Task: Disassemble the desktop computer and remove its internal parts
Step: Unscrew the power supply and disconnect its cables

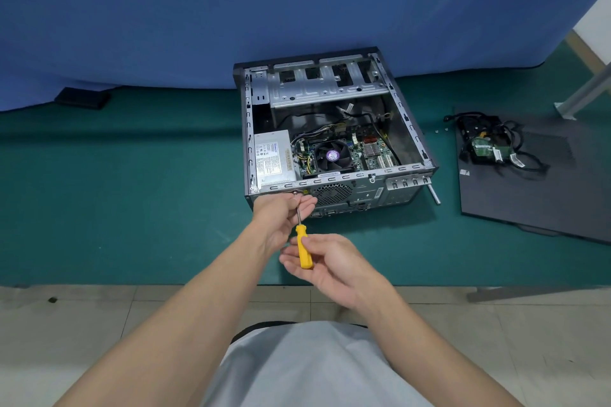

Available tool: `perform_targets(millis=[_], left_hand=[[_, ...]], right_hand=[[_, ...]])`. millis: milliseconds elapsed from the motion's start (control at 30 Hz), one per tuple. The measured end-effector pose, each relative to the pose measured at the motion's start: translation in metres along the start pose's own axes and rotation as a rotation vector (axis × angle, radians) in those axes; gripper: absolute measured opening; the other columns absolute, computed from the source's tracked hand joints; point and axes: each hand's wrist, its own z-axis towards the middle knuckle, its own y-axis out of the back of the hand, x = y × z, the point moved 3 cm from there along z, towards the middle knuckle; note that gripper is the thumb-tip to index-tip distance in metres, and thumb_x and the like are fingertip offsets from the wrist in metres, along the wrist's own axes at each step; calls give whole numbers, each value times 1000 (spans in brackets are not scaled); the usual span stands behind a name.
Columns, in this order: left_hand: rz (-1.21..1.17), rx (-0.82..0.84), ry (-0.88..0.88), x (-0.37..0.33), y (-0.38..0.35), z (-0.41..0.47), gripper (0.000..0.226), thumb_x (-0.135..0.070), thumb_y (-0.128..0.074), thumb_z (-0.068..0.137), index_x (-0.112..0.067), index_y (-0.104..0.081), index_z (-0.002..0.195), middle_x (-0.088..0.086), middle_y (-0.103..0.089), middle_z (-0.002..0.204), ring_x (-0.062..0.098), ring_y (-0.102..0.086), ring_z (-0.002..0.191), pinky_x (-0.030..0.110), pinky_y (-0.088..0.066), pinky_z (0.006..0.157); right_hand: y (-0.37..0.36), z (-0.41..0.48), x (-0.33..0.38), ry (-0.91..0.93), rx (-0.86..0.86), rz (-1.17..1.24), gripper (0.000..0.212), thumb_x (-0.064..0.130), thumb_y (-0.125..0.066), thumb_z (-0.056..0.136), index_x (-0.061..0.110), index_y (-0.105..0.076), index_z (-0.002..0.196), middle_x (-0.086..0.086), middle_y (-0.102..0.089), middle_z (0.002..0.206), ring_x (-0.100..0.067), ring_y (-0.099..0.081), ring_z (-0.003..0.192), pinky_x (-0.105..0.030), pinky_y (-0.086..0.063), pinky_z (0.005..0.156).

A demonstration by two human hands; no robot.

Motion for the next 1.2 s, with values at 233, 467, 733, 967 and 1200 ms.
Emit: perform_targets(millis=[233,467,733,967,1200], left_hand=[[96,-147,-84,1,-2,1,9,15,-54,89,12,-60,96,25,-67,85,27,-71,72,23,-58,56],[-35,-9,-1,3,1,0,13,12,-43,95,13,-56,93,26,-66,85,30,-70,74,27,-60,60],[59,-173,-91,6,1,5,8,5,-63,88,7,-64,80,19,-70,75,24,-72,65,28,-60,61],[73,-155,-66,6,5,8,6,4,-61,90,7,-65,88,21,-72,81,27,-73,71,32,-60,64],[485,-77,-335,3,5,6,11,-2,-62,91,5,-69,97,12,-72,80,21,-72,74,33,-60,75]], right_hand=[[-3,8,-5,153,-314,-512,8,1,-58,92,2,-52,97,-17,-62,90,-17,-63,61,-26,-53,58],[-1,1,1,-5,-44,-71,12,3,-45,98,-4,-55,95,-19,-60,77,-21,-60,60,-29,-52,56],[3,9,-5,203,-368,-569,11,5,-62,90,8,-53,95,-9,-65,84,-13,-65,57,-23,-51,54],[16,7,5,226,-442,-942,10,12,-59,90,17,-52,95,-4,-64,88,-9,-64,59,-25,-51,53],[46,-4,34,274,-664,-1075,23,20,-61,81,18,-45,64,1,-54,66,-24,-50,69,-29,-33,53]])
